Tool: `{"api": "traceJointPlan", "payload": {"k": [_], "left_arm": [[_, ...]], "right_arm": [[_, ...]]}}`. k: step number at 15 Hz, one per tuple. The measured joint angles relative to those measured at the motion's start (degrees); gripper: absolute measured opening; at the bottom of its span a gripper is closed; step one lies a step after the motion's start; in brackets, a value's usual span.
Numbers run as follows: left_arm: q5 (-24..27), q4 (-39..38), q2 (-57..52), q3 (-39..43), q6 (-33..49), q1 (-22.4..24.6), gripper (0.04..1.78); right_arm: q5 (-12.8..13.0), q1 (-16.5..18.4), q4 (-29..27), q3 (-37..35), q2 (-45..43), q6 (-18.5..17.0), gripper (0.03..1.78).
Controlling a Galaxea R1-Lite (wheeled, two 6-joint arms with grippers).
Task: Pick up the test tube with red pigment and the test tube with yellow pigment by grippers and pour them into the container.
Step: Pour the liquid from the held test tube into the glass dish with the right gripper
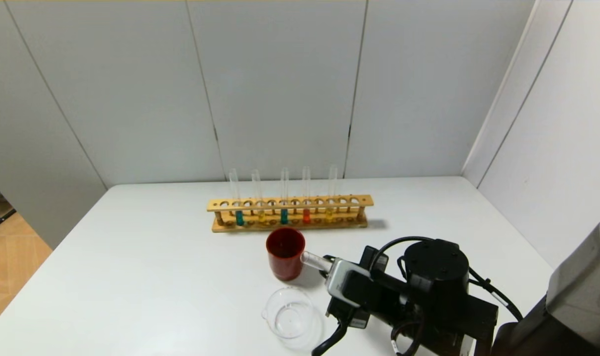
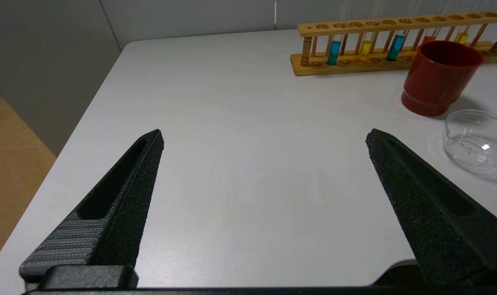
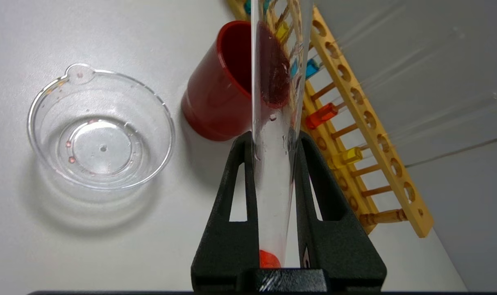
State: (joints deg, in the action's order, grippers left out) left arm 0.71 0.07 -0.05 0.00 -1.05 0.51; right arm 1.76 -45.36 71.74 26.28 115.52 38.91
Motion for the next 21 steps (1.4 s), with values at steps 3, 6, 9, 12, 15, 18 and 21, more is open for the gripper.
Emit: {"api": "traceJointPlan", "payload": {"k": [3, 6, 9, 12, 15, 18, 21], "left_arm": [[0.0, 0.0, 0.0, 0.0, 0.0, 0.0, 1.75], [0.0, 0.0, 0.0, 0.0, 0.0, 0.0, 1.75], [0.0, 0.0, 0.0, 0.0, 0.0, 0.0, 1.75], [0.0, 0.0, 0.0, 0.0, 0.0, 0.0, 1.75], [0.0, 0.0, 0.0, 0.0, 0.0, 0.0, 1.75], [0.0, 0.0, 0.0, 0.0, 0.0, 0.0, 1.75], [0.0, 0.0, 0.0, 0.0, 0.0, 0.0, 1.75]], "right_arm": [[3.3, -2.2, -2.2, 0.9, 0.0, 1.5, 0.28], [3.9, -3.9, -2.3, 0.8, 0.2, 3.0, 0.28], [5.0, -4.2, -2.4, 1.0, 0.3, 4.8, 0.28], [5.5, -4.2, -3.1, 0.2, 0.0, 6.9, 0.28], [5.8, -3.9, -6.1, -1.0, -0.9, 7.8, 0.28], [5.9, -3.8, -8.9, -2.2, -2.1, 8.8, 0.28], [7.7, -3.8, -11.0, -1.5, -2.5, 10.3, 0.28]]}}
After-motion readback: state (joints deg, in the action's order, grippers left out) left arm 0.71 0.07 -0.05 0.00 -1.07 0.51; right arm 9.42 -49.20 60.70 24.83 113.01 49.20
